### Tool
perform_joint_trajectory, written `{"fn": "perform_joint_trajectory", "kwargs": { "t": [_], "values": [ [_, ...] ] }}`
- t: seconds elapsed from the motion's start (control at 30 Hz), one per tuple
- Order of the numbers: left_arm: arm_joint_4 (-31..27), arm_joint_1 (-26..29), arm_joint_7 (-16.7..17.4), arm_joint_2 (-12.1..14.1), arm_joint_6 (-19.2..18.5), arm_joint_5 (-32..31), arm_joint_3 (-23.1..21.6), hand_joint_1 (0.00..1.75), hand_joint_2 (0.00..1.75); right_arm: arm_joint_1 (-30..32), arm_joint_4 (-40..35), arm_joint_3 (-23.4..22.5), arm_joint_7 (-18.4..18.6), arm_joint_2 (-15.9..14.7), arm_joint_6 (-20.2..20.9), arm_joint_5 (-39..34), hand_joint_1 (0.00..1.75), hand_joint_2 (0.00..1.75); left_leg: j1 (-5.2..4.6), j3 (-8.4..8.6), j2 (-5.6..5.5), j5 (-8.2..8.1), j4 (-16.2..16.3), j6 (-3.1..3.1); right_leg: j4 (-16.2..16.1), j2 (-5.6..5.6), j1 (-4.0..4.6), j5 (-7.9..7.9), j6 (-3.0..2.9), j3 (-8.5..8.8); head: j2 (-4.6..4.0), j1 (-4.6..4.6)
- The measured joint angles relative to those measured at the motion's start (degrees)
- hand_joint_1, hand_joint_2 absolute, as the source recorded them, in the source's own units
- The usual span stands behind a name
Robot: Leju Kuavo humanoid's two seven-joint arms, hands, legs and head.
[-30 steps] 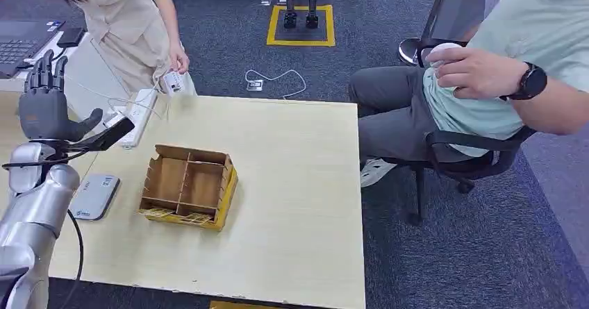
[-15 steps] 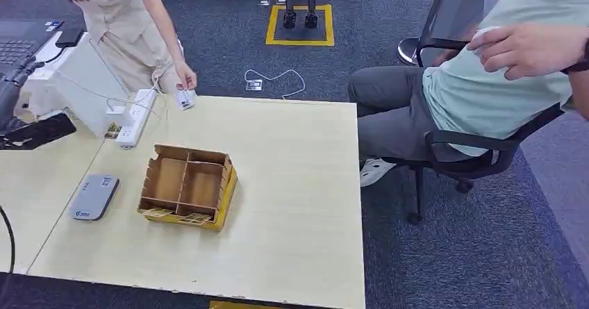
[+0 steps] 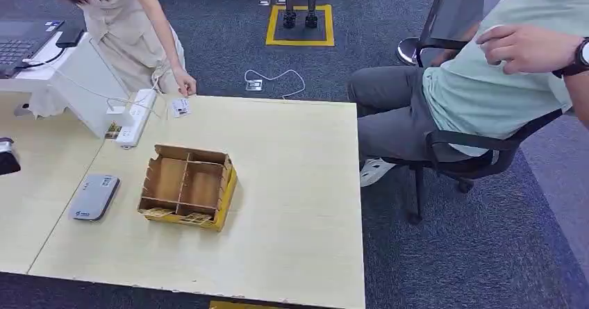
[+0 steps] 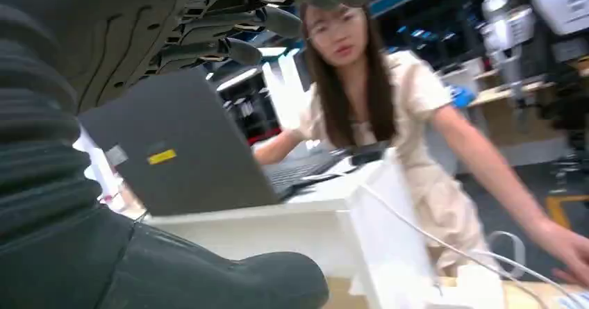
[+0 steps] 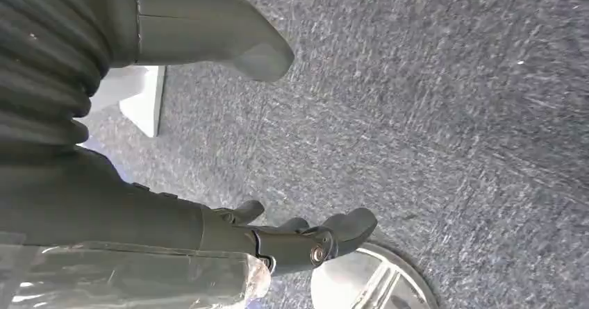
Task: Pass the card to the sensor for recognition and then transmit it.
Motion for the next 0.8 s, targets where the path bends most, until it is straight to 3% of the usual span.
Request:
{"fn": "perform_joint_trajectory", "kwargs": {
  "t": [0.2, 0.3, 0.37, 0.47, 0.8],
  "values": [
    [-4.62, 5.66, -0.15, -1.98, 0.77, -1.73, 2.69, 0.00, 1.75, 0.02, 0.00, -0.99, 0.02, 0.00, 0.02, 0.18, 0.00, 1.75, 0.00, 0.04, -0.02, 0.02, 0.01, -0.01, 0.01, -0.01, 0.00, 0.05, 0.00, 0.05, 0.00, 0.00],
    [-5.10, 4.96, -0.85, -2.88, 0.77, -3.51, 3.02, 0.00, 1.75, 0.00, 0.00, -1.31, -0.02, 0.00, 0.00, 0.35, 0.00, 1.75, 0.00, 0.04, -0.14, 0.02, 0.02, -0.01, 0.00, -0.11, 0.00, 0.04, 0.00, 0.04, 0.00, 0.00],
    [-5.06, 1.93, -1.95, -4.94, 1.71, -7.18, 1.73, 0.00, 1.75, -0.06, 0.00, -1.58, -0.22, 0.00, -0.04, 0.70, 0.00, 1.75, 0.00, 0.01, -0.35, 0.04, 0.02, 0.01, 0.00, -0.34, 0.00, 0.04, 0.00, 0.08, 0.00, -0.09],
    [-4.95, -2.11, -1.86, -8.16, 4.26, -12.67, -2.78, 0.00, 1.75, -0.48, 0.00, -2.16, -0.22, 0.02, -0.15, 1.09, 0.00, 1.75, -0.02, 0.01, -0.46, 0.09, 0.02, 0.00, 0.00, -0.47, -0.02, 0.04, 0.01, 0.13, 0.00, 0.00],
    [-5.15, -9.10, 2.75, -18.05, 9.84, -22.24, -20.66, 0.00, 1.75, -0.62, 0.00, -3.83, 0.00, 0.24, -0.55, 2.10, 0.00, 1.75, -0.05, 0.02, -0.43, 0.09, 0.07, 0.00, -0.01, -0.43, -0.06, 0.06, 0.03, 0.12, 0.00, 0.00]
  ]
}}
